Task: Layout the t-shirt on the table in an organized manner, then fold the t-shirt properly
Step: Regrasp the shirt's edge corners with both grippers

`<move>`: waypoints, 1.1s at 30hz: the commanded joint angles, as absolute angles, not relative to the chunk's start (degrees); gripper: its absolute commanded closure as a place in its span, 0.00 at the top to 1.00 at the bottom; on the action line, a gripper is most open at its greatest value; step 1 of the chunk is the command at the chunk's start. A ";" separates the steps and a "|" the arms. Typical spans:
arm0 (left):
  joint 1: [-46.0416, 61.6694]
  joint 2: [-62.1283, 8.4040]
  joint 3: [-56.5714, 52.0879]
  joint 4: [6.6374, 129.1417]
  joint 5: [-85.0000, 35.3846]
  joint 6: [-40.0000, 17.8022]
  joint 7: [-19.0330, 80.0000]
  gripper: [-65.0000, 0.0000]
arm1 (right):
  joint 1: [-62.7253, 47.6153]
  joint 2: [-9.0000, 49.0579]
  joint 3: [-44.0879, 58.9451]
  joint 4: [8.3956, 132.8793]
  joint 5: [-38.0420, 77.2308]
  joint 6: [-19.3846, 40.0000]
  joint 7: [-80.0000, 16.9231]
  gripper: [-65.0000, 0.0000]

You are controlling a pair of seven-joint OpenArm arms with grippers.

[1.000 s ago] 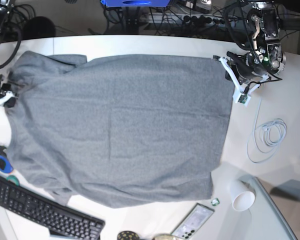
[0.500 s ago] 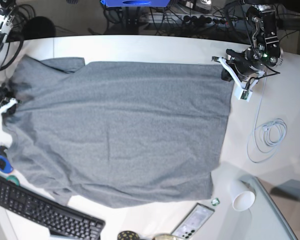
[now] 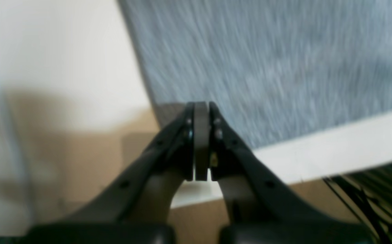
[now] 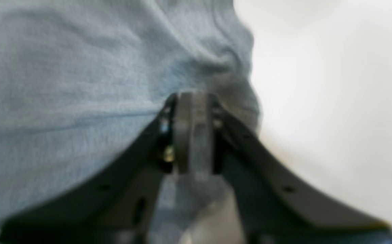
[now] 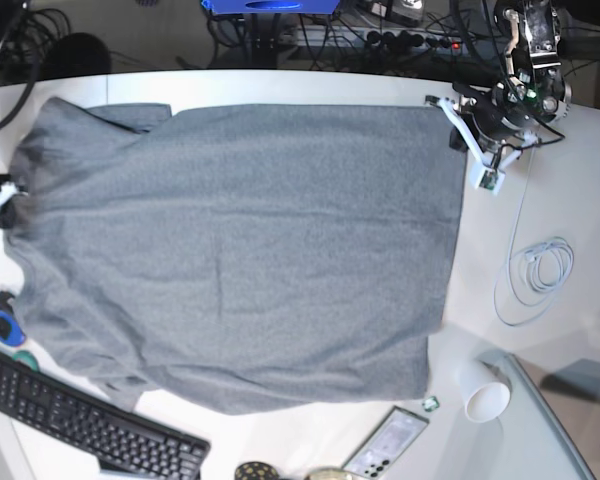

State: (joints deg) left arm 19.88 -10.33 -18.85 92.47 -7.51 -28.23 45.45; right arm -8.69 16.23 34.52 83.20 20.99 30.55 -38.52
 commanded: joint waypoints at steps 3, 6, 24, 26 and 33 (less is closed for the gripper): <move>20.44 -10.86 -20.79 93.49 -7.69 -27.82 44.79 0.00 | -16.13 14.81 35.47 93.93 26.77 31.34 -44.70 0.35; 20.44 -10.86 -23.16 93.67 -7.96 -27.91 44.79 0.00 | -22.46 12.53 31.16 100.62 28.35 36.18 -48.66 0.20; 20.18 -11.03 -26.07 93.67 -7.60 -27.91 44.79 0.00 | -20.09 7.08 26.42 87.60 28.00 38.02 -48.92 0.02; 20.18 -11.03 -26.07 93.67 -7.60 -27.91 44.79 0.00 | -19.21 7.08 26.42 85.76 28.00 38.02 -48.92 0.02; 20.18 -11.03 -26.07 93.67 -7.60 -27.91 44.79 0.00 | -18.24 6.81 26.42 83.91 28.00 38.02 -48.92 0.02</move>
